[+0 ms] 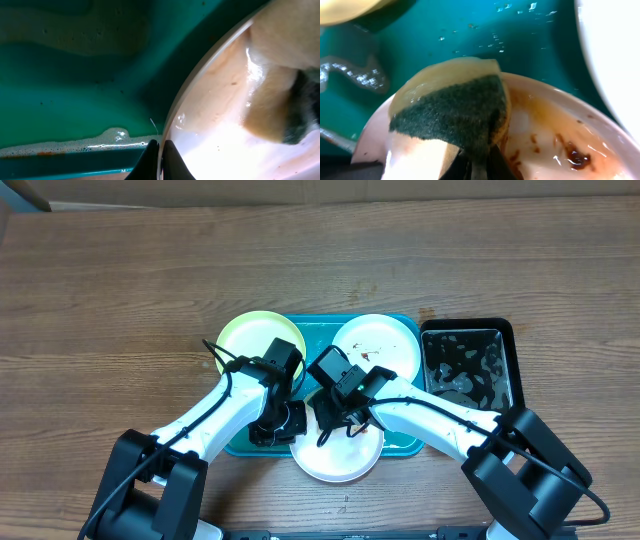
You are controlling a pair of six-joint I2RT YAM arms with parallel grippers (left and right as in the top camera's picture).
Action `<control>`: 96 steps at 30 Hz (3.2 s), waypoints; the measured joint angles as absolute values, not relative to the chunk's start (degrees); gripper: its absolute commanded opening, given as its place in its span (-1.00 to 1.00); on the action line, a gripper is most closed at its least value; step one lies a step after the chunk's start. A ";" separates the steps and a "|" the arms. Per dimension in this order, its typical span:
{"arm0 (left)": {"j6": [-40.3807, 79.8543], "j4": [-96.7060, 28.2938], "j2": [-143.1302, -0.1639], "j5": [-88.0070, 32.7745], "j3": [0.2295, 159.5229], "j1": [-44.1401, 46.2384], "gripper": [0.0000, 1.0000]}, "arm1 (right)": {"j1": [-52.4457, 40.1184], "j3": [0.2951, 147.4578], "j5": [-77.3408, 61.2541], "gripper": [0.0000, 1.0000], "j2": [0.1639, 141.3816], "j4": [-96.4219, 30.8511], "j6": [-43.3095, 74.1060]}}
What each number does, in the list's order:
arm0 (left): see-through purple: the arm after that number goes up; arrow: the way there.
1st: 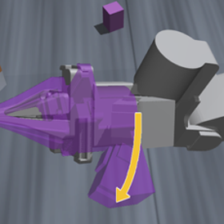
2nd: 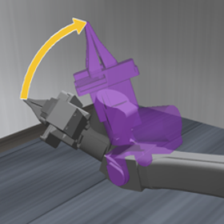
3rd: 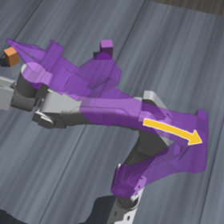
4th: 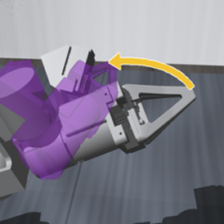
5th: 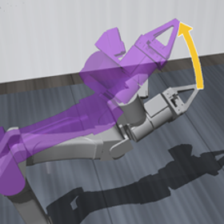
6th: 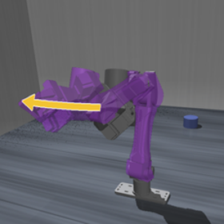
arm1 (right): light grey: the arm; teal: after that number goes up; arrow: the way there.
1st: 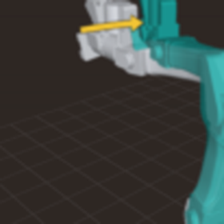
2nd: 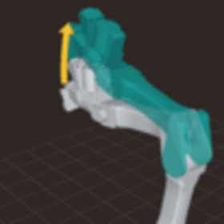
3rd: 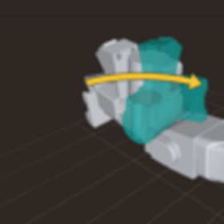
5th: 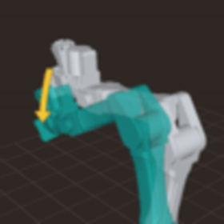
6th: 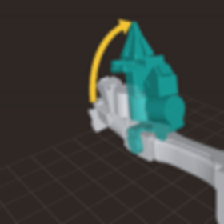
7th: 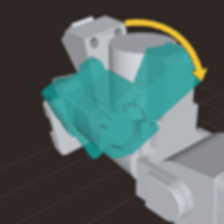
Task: Clean dirty plates on tray and stack at the side
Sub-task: 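Scrub the white plate with the sponge while left gripper holds it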
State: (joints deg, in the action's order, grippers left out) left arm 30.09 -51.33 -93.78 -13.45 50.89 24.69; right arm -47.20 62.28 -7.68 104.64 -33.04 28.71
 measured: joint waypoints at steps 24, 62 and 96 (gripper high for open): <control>30.26 -51.00 -93.76 -12.38 50.89 24.21 -0.92 | -48.05 60.90 -8.93 -0.90 105.56 -23.14 38.79; 30.02 -50.59 -93.76 -17.39 50.89 25.15 -0.91 | -46.00 64.60 5.08 -0.93 104.18 -56.60 51.20; 33.78 -48.42 -93.65 -14.66 50.87 25.04 -0.92 | -44.31 63.92 -11.42 -0.83 103.68 -54.78 26.46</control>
State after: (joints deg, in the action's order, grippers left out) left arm 33.78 -48.42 -93.65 -14.66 50.87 25.04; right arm -44.31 63.92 -11.42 103.68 -54.78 26.46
